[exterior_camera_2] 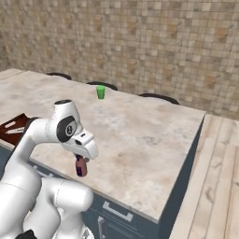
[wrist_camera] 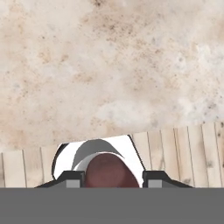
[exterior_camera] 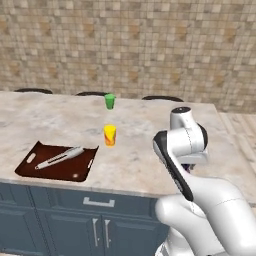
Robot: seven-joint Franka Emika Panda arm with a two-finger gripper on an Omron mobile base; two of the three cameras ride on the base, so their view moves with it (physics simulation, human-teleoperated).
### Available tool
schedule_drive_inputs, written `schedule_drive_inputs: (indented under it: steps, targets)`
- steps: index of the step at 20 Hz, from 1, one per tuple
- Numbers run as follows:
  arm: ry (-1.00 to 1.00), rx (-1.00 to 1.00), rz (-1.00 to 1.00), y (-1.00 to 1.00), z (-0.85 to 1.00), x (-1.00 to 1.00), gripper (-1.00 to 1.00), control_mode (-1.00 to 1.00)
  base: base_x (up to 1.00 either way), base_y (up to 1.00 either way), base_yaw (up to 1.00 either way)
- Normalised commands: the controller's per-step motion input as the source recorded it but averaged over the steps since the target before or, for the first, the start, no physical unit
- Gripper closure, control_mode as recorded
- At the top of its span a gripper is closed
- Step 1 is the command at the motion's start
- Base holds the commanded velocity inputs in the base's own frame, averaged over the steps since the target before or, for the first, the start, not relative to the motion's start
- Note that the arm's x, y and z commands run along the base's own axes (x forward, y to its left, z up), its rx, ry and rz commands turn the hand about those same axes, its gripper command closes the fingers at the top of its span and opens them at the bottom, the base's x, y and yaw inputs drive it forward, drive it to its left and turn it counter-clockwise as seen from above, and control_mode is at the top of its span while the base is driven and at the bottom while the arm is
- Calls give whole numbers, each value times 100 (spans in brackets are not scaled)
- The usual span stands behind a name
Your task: Place the drinks on the dining counter in a tight cluster.
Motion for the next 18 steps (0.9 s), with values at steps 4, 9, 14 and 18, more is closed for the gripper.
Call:
schedule_drive_inputs:
  steps: [4, 9, 14, 18]
  targets:
    - [0, 0, 0, 0, 0, 0, 100, 100, 24, 10, -8]
    - [0, 0, 0, 0, 0, 0, 100, 100, 0, 0, 0]
    - [0, 0, 0, 0, 0, 0, 100, 100, 3, 2, 0]
    - [-14, 1, 0, 1, 7, 30, 100, -100, 4, 0, 0]
